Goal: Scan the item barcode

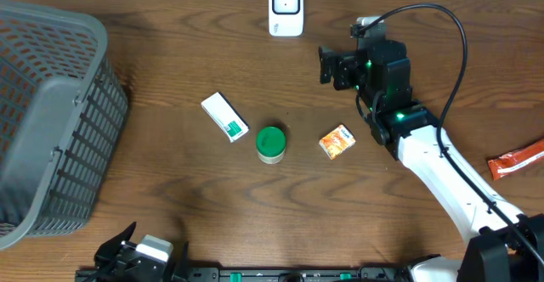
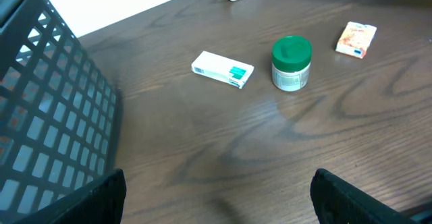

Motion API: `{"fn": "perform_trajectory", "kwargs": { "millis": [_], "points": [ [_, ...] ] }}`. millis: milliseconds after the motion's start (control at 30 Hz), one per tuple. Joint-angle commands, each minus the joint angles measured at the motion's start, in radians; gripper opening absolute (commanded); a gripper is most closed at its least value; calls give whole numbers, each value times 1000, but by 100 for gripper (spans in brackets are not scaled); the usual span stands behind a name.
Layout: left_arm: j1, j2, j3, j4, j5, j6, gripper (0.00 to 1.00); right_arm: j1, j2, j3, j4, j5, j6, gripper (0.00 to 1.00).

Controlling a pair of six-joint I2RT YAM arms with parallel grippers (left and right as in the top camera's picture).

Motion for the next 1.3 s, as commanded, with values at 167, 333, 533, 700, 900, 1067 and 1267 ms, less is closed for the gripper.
{"fn": "perform_trajectory", "kwargs": {
  "millis": [167, 333, 533, 700, 900, 1067, 1267],
  "points": [
    [4, -6, 5, 2, 15, 6, 86, 25, -20, -1, -525, -362, 45, 99],
    [4, -6, 5, 2, 15, 6, 86, 26, -19, -2, -635, -324, -20, 99],
    [4, -6, 5, 2, 15, 6, 86, 29, -18, -2, -638, -230, -38, 99],
    [4, -6, 5, 2, 15, 6, 86, 29, 16, -2, -639, -162, -93, 99],
    [4, -6, 5, 2, 15, 6, 86, 29, 119, -2, -631, -104, -169, 99],
    [4, -6, 5, 2, 15, 6, 86, 45, 224, -2, -574, -103, -216, 99],
    [4, -6, 5, 2, 15, 6, 86, 63, 285, -2, -537, -55, -261, 99]
  ]
}}
